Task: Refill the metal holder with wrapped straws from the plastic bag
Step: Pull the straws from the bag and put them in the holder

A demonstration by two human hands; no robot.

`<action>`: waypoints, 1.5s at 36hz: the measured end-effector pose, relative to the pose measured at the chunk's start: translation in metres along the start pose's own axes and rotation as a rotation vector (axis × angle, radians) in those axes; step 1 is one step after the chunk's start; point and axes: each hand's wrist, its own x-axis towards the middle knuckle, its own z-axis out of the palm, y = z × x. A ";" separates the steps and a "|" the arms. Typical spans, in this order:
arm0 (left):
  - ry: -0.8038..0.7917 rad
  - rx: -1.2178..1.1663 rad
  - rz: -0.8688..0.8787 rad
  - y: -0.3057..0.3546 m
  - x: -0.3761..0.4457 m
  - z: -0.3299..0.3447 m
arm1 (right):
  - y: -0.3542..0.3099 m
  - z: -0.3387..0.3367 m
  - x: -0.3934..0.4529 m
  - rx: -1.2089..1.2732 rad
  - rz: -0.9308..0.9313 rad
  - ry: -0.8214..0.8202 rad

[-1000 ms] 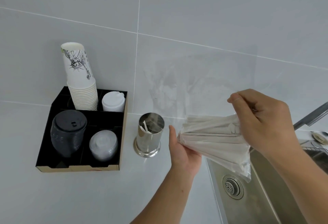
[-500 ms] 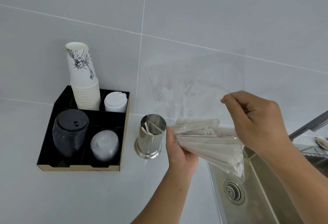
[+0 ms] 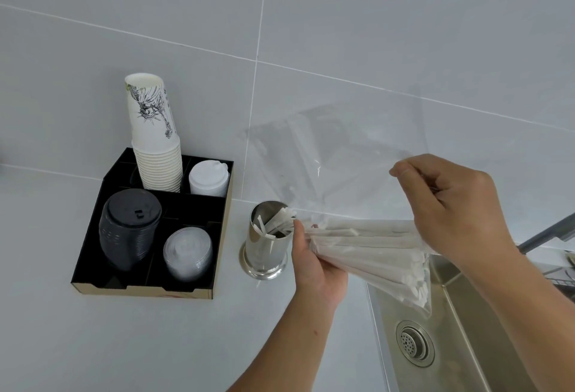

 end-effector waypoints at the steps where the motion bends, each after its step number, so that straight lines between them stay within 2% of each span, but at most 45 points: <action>1: -0.008 -0.002 0.017 0.001 0.000 0.001 | 0.000 0.000 0.004 -0.001 0.004 -0.006; 7: -0.060 0.009 0.080 0.007 -0.005 0.010 | -0.001 0.009 0.036 -0.043 0.030 -0.064; 23: -0.059 -0.083 0.010 0.005 -0.017 0.010 | 0.000 0.019 0.083 -0.048 0.140 -0.205; 30: -0.057 -0.095 -0.006 0.004 -0.021 0.008 | -0.002 0.017 0.089 -0.040 0.121 -0.233; 47: 0.028 -0.207 0.083 0.022 -0.005 0.013 | 0.000 0.051 0.105 -0.136 0.041 -0.254; 54: 0.018 -0.165 0.068 0.023 -0.002 0.010 | -0.009 0.036 0.116 -0.027 0.031 -0.245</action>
